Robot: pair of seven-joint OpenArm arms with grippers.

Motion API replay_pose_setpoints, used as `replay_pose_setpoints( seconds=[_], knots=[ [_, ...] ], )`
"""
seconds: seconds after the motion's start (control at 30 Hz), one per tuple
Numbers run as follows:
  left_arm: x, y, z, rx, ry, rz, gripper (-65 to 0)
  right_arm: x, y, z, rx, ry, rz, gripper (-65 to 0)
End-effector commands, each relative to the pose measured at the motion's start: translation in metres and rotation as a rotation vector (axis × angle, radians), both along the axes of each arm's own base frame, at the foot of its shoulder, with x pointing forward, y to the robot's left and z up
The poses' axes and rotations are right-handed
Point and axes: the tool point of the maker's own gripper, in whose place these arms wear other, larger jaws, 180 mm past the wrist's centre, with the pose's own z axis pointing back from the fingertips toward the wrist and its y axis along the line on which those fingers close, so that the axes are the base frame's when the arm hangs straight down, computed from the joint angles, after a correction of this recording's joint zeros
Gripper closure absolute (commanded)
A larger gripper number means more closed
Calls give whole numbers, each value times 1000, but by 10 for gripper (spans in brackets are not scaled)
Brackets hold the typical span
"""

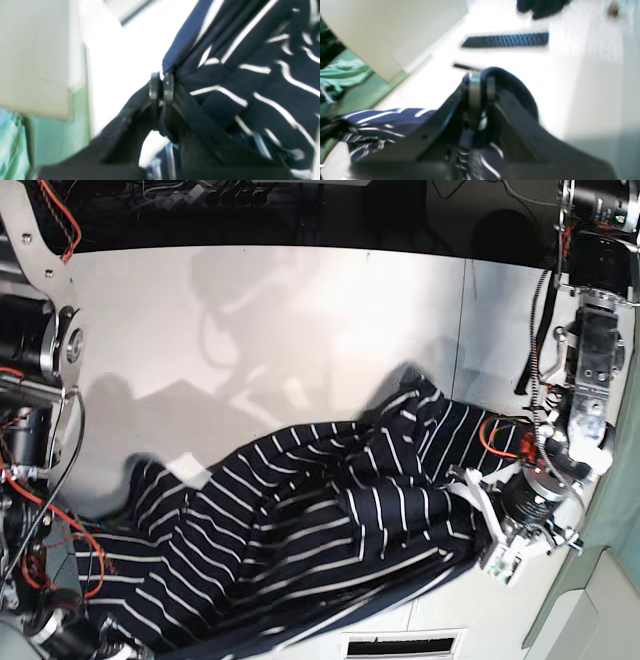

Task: Layout the t-shirt on the table in an organized manner, then fold the t-shirt properly
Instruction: 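Lift the shirt high with both grippers and shake it out, then lay the shirt down and drag it with the left gripper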

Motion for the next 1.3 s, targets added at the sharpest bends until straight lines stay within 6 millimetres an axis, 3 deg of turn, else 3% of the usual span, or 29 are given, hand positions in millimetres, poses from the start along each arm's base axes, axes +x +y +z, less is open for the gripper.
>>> replay_pose_setpoints(
  seconds=[0.0,0.1,0.2,0.3,0.4,0.57,0.67,0.8,0.9,1.0,1.07,1.17,1.27],
  knots=[
    [-1,9,24,43,-52,6,0,7,-22,56,14,-115,-50,0],
    [-23,-5,46,47,-97,-70,0,3,-30,81,7,-101,-24,0],
    [-55,-30,42,30,-80,-150,0,-6,-51,59,-45,-3,-28,0],
    [-97,-68,26,-39,-6,-294,0,-20,-80,18,-68,86,-64,0],
    [-141,-107,7,-156,102,-451,0,-44,-110,-38,-71,199,-113,0],
    [-201,-155,-29,-294,286,-632,0,-108,-149,-141,-3,400,-213,0],
    [-227,-178,-46,-331,369,-704,0,-146,-159,-190,18,477,-263,0],
    [-254,-208,-62,-387,457,-781,0,-177,-159,-229,20,507,-307,0],
    [-270,-229,-72,-429,513,-820,0,-188,-158,-241,23,527,-316,0],
    [-273,-236,-82,-410,527,-819,-15,-189,-158,-242,22,530,-315,-173],
    [-272,-234,-83,-399,527,-812,-91,-185,-156,-236,42,514,-313,-237],
    [-268,-228,-84,-401,534,-791,-173,-179,-157,-223,53,475,-315,-242],
    [-262,-223,-73,-424,512,-794,-177,-170,-162,-202,54,413,-330,-242]
  ],
)
